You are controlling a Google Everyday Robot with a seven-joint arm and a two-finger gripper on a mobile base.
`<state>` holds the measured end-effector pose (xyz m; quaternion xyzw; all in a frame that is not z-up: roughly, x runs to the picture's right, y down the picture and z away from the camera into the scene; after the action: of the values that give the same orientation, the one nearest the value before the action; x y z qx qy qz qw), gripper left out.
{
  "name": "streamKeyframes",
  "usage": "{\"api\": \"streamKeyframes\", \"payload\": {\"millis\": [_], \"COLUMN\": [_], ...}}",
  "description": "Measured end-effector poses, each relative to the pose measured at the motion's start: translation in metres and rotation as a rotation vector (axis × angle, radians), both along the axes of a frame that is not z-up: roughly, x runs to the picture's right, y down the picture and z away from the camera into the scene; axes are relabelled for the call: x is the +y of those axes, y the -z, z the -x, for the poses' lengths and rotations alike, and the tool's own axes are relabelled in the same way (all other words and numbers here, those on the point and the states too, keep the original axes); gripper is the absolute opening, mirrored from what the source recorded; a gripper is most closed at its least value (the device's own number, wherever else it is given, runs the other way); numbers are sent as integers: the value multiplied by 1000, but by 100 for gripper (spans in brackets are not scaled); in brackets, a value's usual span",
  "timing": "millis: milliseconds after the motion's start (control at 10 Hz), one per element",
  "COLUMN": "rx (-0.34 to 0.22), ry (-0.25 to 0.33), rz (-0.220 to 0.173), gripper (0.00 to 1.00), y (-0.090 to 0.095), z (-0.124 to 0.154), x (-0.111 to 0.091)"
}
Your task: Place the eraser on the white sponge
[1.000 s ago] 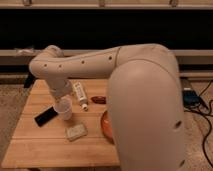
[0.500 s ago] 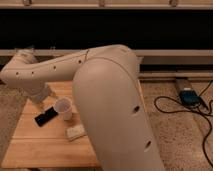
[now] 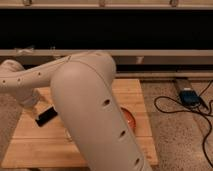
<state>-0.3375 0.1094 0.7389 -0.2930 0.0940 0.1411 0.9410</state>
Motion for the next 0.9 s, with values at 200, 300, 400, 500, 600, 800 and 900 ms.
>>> {"api": "streamKeyframes", "payload": {"millis": [200, 300, 400, 500, 600, 800, 900], "rx": [11, 7, 6, 5, -1, -20, -33], "ry": [48, 87, 113, 129, 159, 210, 236], "rz": [6, 16, 23, 27, 34, 36, 40], "gripper": [65, 65, 65, 65, 65, 65, 65], "y": [-24, -34, -41, -46, -55, -63, -67], "z": [6, 14, 16, 17, 21, 29, 30], "x": [10, 19, 22, 23, 26, 31, 31]}}
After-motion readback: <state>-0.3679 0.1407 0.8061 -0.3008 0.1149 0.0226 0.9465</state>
